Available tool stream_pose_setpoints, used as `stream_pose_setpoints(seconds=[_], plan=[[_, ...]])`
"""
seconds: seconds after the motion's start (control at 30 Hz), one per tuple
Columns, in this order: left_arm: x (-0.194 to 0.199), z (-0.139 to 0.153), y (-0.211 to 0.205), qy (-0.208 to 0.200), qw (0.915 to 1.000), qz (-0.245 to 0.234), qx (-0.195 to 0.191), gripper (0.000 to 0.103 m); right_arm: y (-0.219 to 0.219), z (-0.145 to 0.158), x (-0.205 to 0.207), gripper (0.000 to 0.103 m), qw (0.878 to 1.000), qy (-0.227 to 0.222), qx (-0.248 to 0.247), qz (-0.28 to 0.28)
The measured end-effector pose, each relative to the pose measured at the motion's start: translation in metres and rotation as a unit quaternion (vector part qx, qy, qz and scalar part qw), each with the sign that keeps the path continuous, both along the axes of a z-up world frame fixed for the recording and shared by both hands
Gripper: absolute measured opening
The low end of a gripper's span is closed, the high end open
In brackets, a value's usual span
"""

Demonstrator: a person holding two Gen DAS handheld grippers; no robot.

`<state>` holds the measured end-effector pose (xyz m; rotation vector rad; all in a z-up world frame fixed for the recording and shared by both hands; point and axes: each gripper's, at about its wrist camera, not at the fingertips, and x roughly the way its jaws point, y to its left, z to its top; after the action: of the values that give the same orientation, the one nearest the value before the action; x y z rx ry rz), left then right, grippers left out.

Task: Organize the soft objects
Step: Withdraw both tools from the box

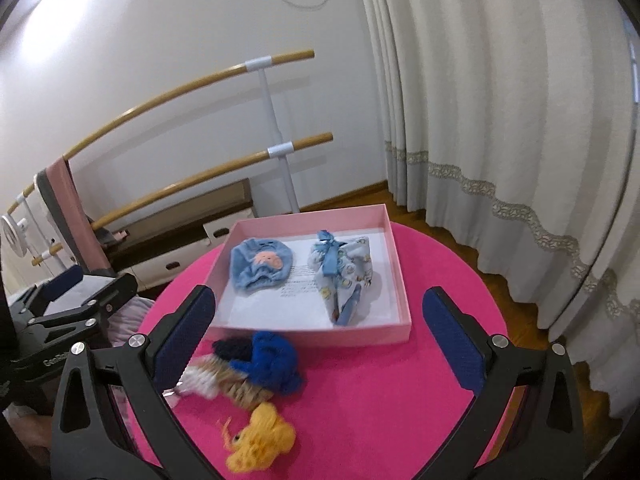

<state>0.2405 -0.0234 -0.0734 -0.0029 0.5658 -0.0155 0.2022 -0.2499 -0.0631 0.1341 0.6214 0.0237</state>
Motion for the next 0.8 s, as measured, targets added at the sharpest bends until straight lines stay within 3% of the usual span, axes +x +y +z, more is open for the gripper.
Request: stream_pose_setpoints(seconds=[0.27, 0.8], plan=[[-0.075, 0.011, -0.002, -0.008, 0.9999, -0.005, -0.006, 0.103, 0.014, 0.005, -0.055, 0.103, 1.000, -0.020, -0.017, 0.002], [-0.151, 0.032, -0.003, -0.033, 0.9995, 0.002, 0.002, 0.103, 0.030, 0.005, -0.102, 0.103, 0.999, -0.043, -0.028, 0.001]])
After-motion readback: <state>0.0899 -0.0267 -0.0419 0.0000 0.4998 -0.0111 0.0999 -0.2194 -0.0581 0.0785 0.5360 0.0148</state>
